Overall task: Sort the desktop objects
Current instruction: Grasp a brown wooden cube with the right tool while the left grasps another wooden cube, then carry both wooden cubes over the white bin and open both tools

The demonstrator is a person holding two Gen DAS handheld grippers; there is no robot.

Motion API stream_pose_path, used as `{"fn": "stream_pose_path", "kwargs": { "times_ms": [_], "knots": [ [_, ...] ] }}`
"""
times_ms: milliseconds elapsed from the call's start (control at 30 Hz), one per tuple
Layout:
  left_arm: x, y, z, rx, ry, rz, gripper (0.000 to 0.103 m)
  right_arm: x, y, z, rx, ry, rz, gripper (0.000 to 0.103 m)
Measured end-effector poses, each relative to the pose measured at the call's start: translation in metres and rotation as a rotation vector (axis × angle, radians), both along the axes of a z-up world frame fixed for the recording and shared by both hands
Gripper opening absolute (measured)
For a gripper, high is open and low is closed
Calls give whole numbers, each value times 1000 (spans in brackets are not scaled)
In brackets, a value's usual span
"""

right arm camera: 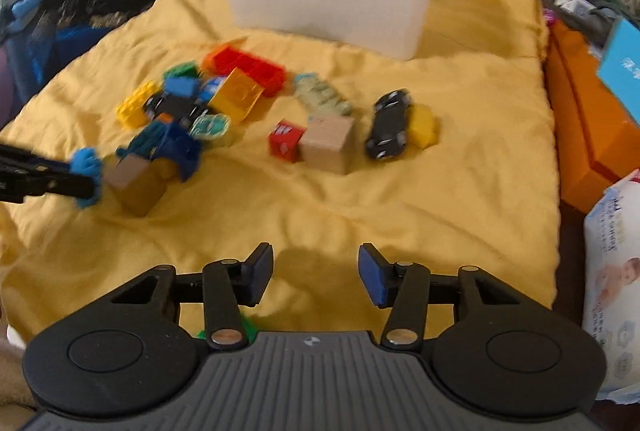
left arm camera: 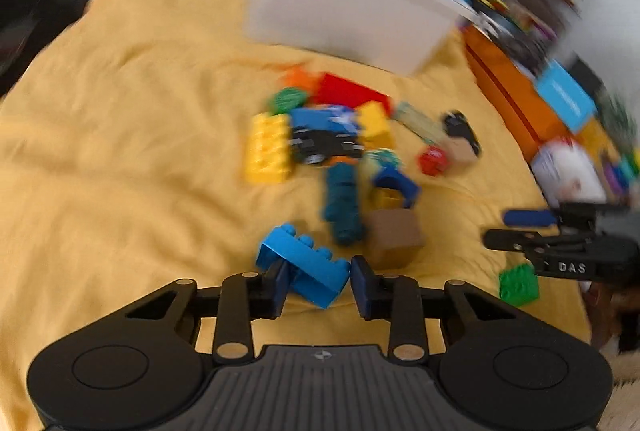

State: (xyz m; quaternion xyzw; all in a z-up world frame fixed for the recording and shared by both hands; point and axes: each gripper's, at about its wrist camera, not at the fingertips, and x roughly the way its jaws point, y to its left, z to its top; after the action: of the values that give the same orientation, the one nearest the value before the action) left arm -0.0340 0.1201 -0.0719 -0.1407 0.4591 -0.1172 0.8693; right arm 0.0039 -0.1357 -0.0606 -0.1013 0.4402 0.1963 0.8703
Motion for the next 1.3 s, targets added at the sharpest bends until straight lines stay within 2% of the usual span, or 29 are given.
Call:
{"fn": "stream_pose_path", "kwargs": {
  "times_ms": [67,133,233,400,467,500,567,633,700,800,867,933,1100,1133,1167,1300],
  "knots": [
    [-6,14,-1,-35,2,45,38,3,2,8,-4,-59,13,51],
    [-12,21,-2,-15,3,70,38,9,9,15,-19,-109,27,51],
    [-19,29,-3,-18,5,93,38,25,19,16,-19,-114,22,51],
    [-24,30,1,57,-2,105,40,51,32,8,-17,-96,-38,53],
    [-27,28,4,72,-14,102,41,60,34,1,-21,-67,-44,46],
    [-28,26,6,82,-24,97,41,61,33,0,0,-74,-43,38],
    [-32,19,13,113,-48,84,41,59,33,2,-13,-75,-23,36],
    [-35,5,24,195,-88,66,41,51,29,8,-5,-72,-2,35],
    [-39,-14,38,243,-155,1,43,41,24,15,7,-70,21,35],
    [-30,-42,49,183,-188,-98,47,28,20,21,17,-50,52,34],
    [-16,-60,41,166,-147,-117,47,22,18,21,13,-41,70,34],
    [-3,-76,30,192,-87,-115,47,17,16,20,11,-27,76,34],
    [12,-91,15,212,-63,-121,47,12,16,14,6,-6,91,34],
    [14,-91,12,218,-49,-112,44,12,17,12,-10,-15,95,34],
    [16,-91,9,215,-36,-101,35,11,18,12,-18,-18,98,34],
    [15,-84,4,157,-15,-77,34,8,15,7,-16,-7,98,38]
  ]
}}
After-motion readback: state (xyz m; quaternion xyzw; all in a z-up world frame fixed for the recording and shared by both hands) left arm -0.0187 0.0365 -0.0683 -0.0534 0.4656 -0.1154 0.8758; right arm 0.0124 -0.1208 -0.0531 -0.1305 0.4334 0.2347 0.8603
